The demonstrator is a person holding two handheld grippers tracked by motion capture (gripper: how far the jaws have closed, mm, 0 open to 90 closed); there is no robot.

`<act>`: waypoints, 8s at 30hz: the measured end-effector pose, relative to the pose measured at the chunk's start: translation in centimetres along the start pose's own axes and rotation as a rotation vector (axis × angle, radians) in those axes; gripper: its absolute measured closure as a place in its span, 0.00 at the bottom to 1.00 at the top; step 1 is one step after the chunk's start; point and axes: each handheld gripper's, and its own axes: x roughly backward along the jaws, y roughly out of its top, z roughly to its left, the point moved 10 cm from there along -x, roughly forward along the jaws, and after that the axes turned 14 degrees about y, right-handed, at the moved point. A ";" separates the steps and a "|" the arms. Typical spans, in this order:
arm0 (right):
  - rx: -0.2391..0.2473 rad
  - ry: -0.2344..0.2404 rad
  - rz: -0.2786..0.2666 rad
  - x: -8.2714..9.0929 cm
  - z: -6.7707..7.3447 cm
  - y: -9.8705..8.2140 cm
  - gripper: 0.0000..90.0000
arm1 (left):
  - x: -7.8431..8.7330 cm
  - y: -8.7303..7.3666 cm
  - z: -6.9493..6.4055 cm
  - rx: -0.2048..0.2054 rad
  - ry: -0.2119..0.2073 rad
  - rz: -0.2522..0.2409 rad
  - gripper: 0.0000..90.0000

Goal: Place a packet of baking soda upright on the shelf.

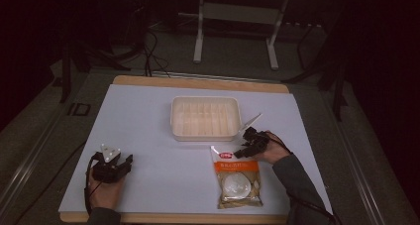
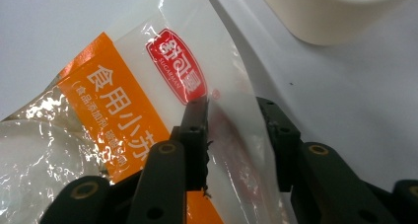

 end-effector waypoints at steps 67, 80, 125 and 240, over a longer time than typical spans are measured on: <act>0.122 0.401 -0.238 12.5 12.4 2.7 1.00 | 0.0 0.0 0.0 0.001 0.002 0.001 0.59; -0.040 0.318 -0.423 13.7 11.1 4.8 1.00 | 0.0 0.0 0.0 0.002 0.004 0.000 0.59; -0.183 0.181 -0.824 17.8 11.1 8.4 1.00 | 0.2 0.4 0.0 -0.007 0.010 -0.035 0.57; -0.168 0.055 -0.987 12.8 3.9 19.6 1.00 | 0.2 0.5 -0.2 -0.009 -0.009 -0.046 0.55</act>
